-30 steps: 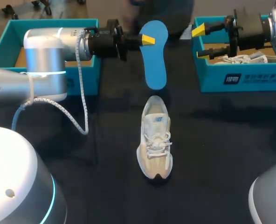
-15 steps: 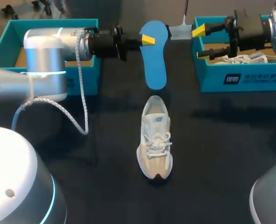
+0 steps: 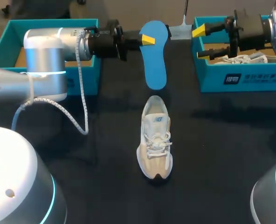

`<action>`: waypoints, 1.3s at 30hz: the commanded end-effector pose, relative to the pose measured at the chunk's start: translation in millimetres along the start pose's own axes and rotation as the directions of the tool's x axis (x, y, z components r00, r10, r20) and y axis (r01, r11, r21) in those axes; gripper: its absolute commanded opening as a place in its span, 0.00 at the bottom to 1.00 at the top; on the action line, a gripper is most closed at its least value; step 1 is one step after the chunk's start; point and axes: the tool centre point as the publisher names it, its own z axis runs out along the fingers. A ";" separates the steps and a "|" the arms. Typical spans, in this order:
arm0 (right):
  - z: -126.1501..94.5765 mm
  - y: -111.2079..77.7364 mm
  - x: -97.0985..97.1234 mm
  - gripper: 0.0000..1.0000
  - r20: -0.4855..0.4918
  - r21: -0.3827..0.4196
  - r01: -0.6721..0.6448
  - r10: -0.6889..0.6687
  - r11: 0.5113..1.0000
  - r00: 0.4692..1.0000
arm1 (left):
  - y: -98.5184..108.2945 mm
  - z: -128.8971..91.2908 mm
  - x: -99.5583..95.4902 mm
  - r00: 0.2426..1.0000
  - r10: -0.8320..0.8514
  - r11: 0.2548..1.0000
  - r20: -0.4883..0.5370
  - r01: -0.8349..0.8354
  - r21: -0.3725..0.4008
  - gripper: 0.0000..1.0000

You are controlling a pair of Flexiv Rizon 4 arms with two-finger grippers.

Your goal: Take the shoe out of the shoebox, open the shoe tongue, remove and reinsert the insole, then place the shoe into the shoebox

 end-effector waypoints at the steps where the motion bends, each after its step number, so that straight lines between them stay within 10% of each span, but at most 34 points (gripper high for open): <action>1: 1.7 0.9 0.7 1.00 0.003 0.000 -0.001 0.001 1.000 1.000 | 0.9 -0.1 0.5 1.000 0.000 1.000 0.002 0.000 0.002 0.00; 19: 1.7 0.9 0.7 1.00 0.003 0.000 -0.001 0.001 1.000 1.000 | 8.0 -4.9 5.9 0.990 -0.140 0.990 0.002 0.140 0.014 0.00; 28: 1.7 0.9 0.7 1.00 0.003 0.000 -0.001 0.001 1.000 1.000 | -4.8 -5.8 14.1 0.977 0.211 0.978 0.031 -0.211 -0.003 0.00; 39: 1.7 0.9 0.7 1.00 0.003 0.000 -0.001 0.001 1.000 1.000 | -6.9 -5.6 17.6 0.974 0.225 0.974 0.016 -0.225 0.007 0.00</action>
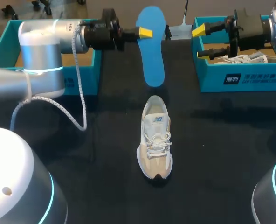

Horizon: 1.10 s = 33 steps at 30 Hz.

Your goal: Take the shoe out of the shoebox, open the shoe tongue, remove and reinsert the insole, then place the shoe into the shoebox

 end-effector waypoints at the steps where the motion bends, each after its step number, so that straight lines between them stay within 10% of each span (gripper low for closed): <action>1: 1.4 0.3 0.2 1.00 0.003 0.000 -0.001 0.001 1.000 1.000 | 1.3 0.1 0.4 1.000 0.001 1.000 0.002 -0.001 0.003 0.00; 12: 1.4 0.3 0.2 1.00 0.003 0.000 -0.001 0.001 1.000 1.000 | -4.6 -5.1 1.2 0.936 0.346 0.934 -0.070 -0.351 -0.071 0.00; 26: 1.4 0.3 0.2 1.00 0.003 0.000 -0.001 0.001 1.000 1.000 | -10.9 -18.3 -5.2 0.559 0.822 0.550 -0.112 -0.829 -0.100 0.00; 33: 1.4 0.3 0.2 1.00 0.003 0.000 -0.001 0.001 1.000 1.000 | -14.1 -22.4 -3.5 0.264 0.958 0.245 -0.110 -0.956 -0.162 0.00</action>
